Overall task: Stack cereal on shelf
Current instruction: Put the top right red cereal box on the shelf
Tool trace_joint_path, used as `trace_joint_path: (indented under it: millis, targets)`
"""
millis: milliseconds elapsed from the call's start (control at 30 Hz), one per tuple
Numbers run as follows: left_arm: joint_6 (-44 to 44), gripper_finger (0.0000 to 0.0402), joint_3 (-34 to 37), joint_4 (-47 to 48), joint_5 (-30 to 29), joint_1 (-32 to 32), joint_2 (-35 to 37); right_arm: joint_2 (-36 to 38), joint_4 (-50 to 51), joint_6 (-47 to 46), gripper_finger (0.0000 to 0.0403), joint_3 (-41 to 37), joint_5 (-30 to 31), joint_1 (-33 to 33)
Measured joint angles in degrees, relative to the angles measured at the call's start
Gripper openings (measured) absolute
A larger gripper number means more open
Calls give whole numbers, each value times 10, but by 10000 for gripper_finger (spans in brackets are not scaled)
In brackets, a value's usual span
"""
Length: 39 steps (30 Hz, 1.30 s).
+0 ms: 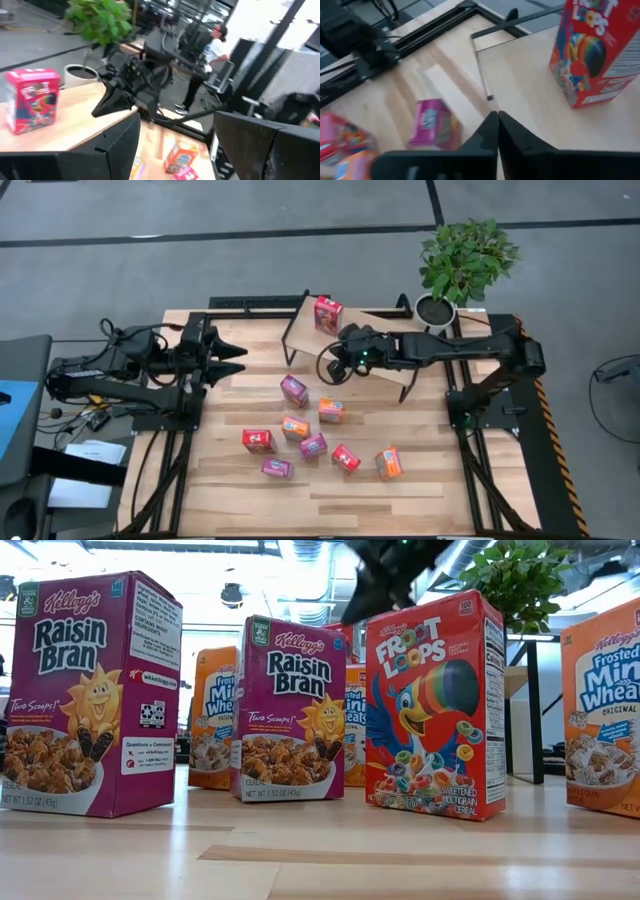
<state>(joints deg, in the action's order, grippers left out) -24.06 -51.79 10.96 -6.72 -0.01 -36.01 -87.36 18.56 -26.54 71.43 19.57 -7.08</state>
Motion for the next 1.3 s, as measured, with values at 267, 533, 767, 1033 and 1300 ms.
trace_joint_path:
  millis: [267,533,767,1033,1300]
  targets:
    - [-6,244,0,2,-61,0,0,-23,-36,46,17,-23,-27,-79]
    - [-6,244,0,5,-76,0,0,-47,-84,61,25,-19,-79,-123]
    - [-6,244,0,9,-102,0,0,-58,-95,72,13,-20,-96,-143]
    - [-3,244,0,14,-123,0,0,-85,-129,76,27,-20,-97,-150]
    - [-2,244,0,17,-134,0,0,-109,-179,65,18,-20,-99,-152]
